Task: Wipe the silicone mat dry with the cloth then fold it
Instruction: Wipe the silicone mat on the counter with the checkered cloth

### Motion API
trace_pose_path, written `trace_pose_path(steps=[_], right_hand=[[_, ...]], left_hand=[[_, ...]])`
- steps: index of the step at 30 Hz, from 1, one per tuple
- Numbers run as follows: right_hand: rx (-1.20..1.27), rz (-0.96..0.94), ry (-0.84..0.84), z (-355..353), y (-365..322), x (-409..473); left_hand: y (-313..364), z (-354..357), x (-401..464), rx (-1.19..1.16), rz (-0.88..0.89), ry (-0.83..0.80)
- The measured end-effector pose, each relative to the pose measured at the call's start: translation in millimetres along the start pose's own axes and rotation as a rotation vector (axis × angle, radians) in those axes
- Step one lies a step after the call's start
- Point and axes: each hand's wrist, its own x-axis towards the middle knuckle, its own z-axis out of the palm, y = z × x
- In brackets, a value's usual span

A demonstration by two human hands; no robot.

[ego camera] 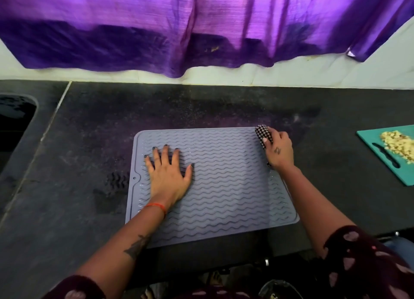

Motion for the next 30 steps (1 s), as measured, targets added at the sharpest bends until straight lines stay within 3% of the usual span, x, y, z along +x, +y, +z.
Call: trace_pose_path(steps=[6, 9, 11, 13, 15, 19, 24, 26, 30], right_hand=[[-0.342, -0.011, -0.033, 27.0, -8.0, -13.9], [-0.320, -0.011, -0.069, 22.7, -6.0, -3.6], [-0.182, -0.016, -0.137, 10.8, -5.4, 11.4], [-0.065, -0.029, -0.097, 1.1, -9.0, 22.7], [-0.104, -0.038, -0.038, 3.8, -16.8, 23.8], [-0.283, -0.034, -0.117, 32.6, -27.0, 5.4], [-0.125, -0.018, -0.214, 15.9, -20.7, 34.7], [-0.063, -0.013, -0.158, 11.9, -18.8, 40.7], [-0.249, -0.002, -0.068, 32.1, -27.1, 20.4]], left_hand=[[0.1, 0.5, 0.5, 0.011, 0.000, -0.002], [0.3, 0.5, 0.0, 0.011, 0.000, -0.003], [0.4, 0.2, 0.1, 0.008, 0.001, -0.004], [0.4, -0.6, 0.1, 0.009, 0.001, -0.011], [0.5, -1.0, 0.1, 0.014, 0.000, -0.013], [0.7, -1.2, 0.5, 0.018, -0.002, -0.016], [0.5, -0.9, 0.8, 0.020, 0.004, -0.021], [-0.1, -0.7, 1.1, 0.017, 0.009, -0.019], [-0.4, 0.8, 1.4, 0.016, 0.009, -0.015]])
